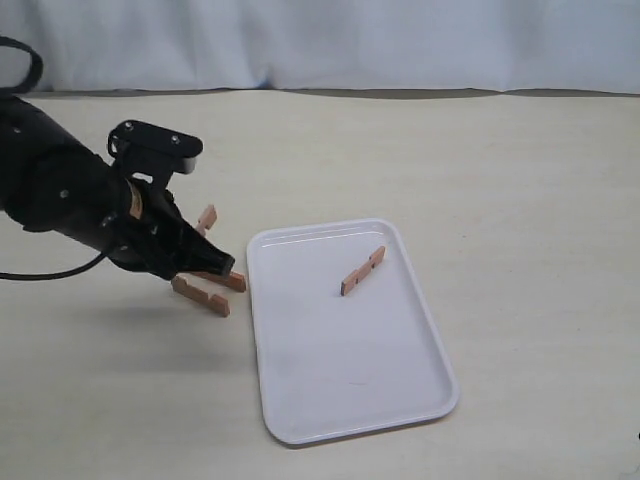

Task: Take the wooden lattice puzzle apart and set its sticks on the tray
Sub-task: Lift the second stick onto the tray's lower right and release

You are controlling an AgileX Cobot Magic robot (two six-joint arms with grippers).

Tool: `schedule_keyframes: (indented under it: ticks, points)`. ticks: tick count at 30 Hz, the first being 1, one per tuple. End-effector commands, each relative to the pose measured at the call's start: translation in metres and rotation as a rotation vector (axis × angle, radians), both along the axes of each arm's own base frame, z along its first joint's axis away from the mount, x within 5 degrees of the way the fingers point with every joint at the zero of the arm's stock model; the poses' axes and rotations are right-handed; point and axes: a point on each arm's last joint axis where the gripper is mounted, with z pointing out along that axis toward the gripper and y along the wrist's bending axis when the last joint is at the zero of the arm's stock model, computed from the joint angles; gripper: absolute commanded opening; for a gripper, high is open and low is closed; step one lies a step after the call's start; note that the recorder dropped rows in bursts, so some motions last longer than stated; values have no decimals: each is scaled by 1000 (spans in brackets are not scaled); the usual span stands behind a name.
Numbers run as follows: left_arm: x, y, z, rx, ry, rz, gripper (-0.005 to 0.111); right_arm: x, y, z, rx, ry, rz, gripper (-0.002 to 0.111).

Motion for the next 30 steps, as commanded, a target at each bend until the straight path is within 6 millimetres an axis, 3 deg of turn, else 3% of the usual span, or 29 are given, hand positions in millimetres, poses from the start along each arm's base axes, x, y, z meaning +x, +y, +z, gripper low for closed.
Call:
schedule_keyframes:
  ticks: [1,3,12,22,30]
  points:
    - [-6,-5,30,-110,-73,26,0,0,0,0,-2,-5,3,5]
    - [-11,-13,37,-148,-98,6,0,0,0,0,-2,-5,3,5]
    - [-46,-89,40,-232,-131,-244,0,0,0,0,-2,-5,3,5]
    - [-48,-152,4,-141,-26,-367,0,0,0,0,-2,-5,3,5]
    - [-41,-172,-25,-108,59,-390,0,0,0,0,-2,-5,3,5]
